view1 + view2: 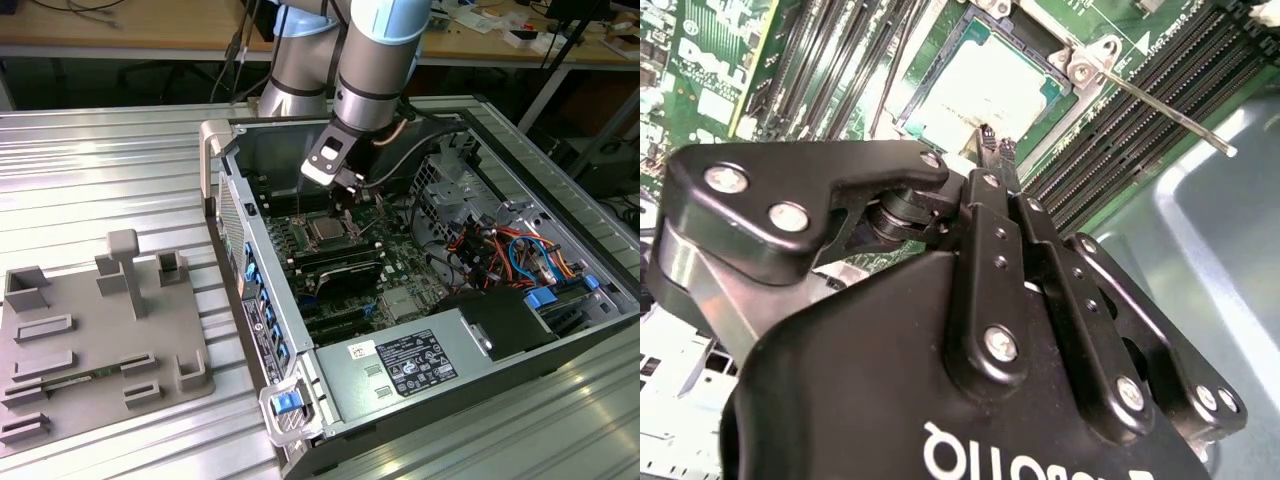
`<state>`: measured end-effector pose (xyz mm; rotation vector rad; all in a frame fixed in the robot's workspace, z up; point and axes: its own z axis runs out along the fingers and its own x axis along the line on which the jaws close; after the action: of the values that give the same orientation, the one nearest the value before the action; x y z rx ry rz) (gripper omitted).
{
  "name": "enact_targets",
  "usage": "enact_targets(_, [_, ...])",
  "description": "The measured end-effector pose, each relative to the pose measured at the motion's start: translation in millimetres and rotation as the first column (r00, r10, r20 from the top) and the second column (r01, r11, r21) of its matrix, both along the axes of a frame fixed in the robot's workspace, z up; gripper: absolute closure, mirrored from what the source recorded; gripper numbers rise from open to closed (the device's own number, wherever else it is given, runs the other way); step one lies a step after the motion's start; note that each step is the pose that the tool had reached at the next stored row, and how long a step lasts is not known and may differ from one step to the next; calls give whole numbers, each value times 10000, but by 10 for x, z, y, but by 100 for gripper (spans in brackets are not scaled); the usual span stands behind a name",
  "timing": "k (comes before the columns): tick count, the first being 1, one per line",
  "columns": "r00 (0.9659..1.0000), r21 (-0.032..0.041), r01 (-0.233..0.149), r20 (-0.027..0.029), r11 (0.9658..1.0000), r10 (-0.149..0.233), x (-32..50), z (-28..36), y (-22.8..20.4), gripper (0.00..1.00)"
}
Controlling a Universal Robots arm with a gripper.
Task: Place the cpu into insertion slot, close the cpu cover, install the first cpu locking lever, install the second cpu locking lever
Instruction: 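Close the cpu cover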
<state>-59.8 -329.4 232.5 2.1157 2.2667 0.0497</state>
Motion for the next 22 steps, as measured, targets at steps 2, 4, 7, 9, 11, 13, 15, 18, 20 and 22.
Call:
enact_targets(2, [10000,-1,-3,-1,10000,3,0,38,0,89])
enact_targets(4, [10000,-2,-4,-3,10000,4,0,78,0,89])
enact_targets(7, [9997,-11,251,-2,9997,-251,1,88,0,89])
enact_targets(9, [9985,-24,548,-3,9985,-548,15,89,0,89])
enact_targets(11, [9984,-25,563,-6,9984,-563,49,90,0,89])
enact_targets(13, [9984,-22,563,-8,9984,-563,61,110,0,89])
enact_targets(15, [9984,-25,564,-8,9984,-564,60,174,0,89])
enact_targets(18, [9984,-24,563,-8,9984,-563,61,264,0,89])
enact_targets(20, [9984,-22,563,-7,9984,-563,61,264,0,89])
enact_targets(22, [9984,-24,564,-8,9984,-564,61,265,0,89])
